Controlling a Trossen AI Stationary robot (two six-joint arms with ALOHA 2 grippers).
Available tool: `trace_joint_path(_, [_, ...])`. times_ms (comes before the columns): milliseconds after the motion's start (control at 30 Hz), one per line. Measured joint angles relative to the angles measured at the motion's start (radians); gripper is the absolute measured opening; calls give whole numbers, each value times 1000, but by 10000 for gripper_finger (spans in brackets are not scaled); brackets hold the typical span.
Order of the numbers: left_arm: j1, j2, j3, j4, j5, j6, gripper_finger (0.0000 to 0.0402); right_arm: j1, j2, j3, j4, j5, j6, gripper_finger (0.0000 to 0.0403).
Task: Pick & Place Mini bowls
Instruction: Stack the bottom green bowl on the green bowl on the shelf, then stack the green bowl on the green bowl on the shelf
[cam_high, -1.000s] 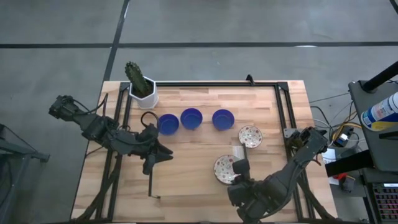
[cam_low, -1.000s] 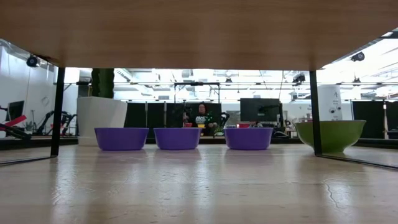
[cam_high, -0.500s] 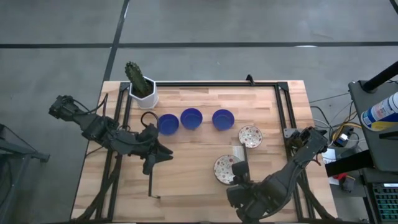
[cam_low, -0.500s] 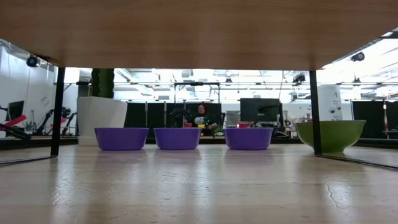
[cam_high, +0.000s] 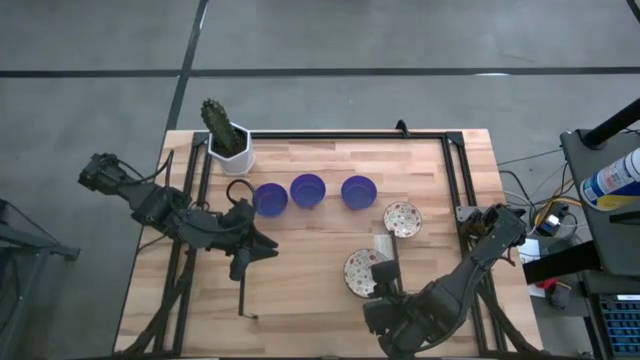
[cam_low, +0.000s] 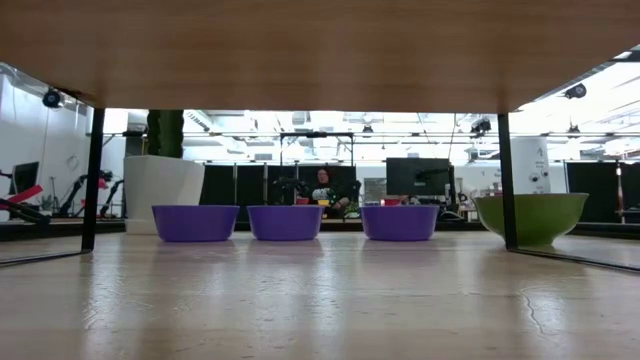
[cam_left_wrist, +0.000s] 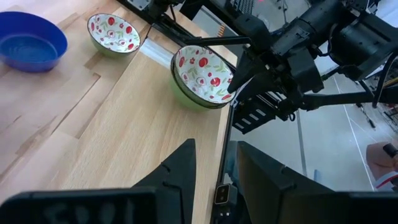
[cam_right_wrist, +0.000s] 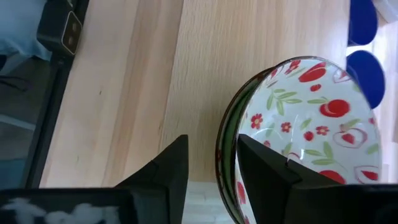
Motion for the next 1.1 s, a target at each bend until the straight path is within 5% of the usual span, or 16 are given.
trace_joint_path(733, [0,0,-5,-1,-23,8,108,3,-14,45,-15,-1,-59,132])
trace_joint_path(1100, [0,1,-15,-5,-23,24,108,58,-123,45,-196,176,99,131])
